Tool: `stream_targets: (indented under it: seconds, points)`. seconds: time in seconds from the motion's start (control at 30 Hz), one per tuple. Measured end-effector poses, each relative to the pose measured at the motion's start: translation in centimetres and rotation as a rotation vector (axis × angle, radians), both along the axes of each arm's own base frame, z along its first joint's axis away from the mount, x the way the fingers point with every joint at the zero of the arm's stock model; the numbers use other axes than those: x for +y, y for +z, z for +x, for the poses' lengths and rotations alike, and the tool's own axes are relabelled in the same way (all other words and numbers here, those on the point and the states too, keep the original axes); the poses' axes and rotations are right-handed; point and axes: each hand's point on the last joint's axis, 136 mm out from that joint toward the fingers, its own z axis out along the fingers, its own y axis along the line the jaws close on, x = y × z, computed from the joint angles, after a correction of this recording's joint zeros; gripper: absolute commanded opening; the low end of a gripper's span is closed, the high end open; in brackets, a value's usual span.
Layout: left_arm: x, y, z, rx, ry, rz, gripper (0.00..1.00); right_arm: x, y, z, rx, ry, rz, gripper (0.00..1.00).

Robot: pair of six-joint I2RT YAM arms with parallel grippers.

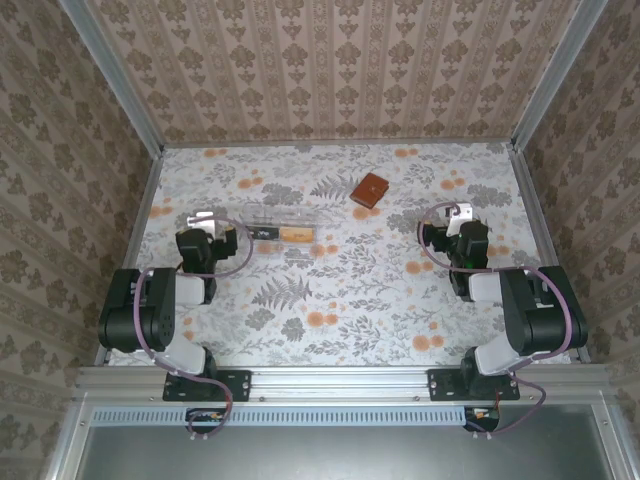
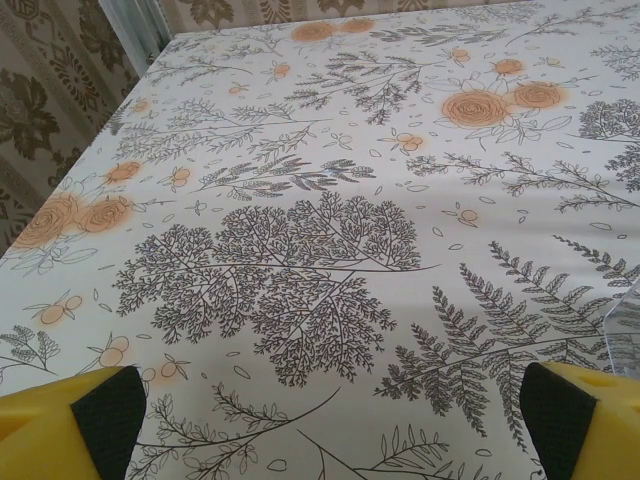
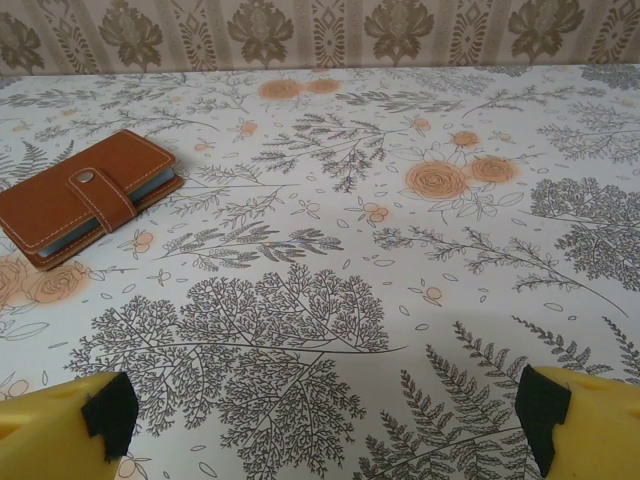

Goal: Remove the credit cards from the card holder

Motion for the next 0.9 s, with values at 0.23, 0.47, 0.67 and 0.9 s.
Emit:
stream_targets:
  seconds: [0.23,0.47,0.67,0.9]
  points:
    - [-0.5,0.0,0.1,0.002,-0.035,-0.007,1.0,-0.1,-0.1,-0.1,0.006,-0.004,-0.001,1.0]
    - [-0.6,0.3,0.3,-0.005,-0.048,-0.018,1.0,-0.2,-0.1,-0.1,0.006,-0.009,-0.002,1.0]
    - [-0.7,0.2,0.3,-0.001,-0.055,-0.021,1.0,-0.2,-0.1,-0.1,0.006,-0.011,-0.003,1.0]
    - [-0.5,1.2,0.8,0.048,-0.054,-0.026,1.0,-0.3,-0.3,-0.1,0.013,-0.015,-0.004,1.0]
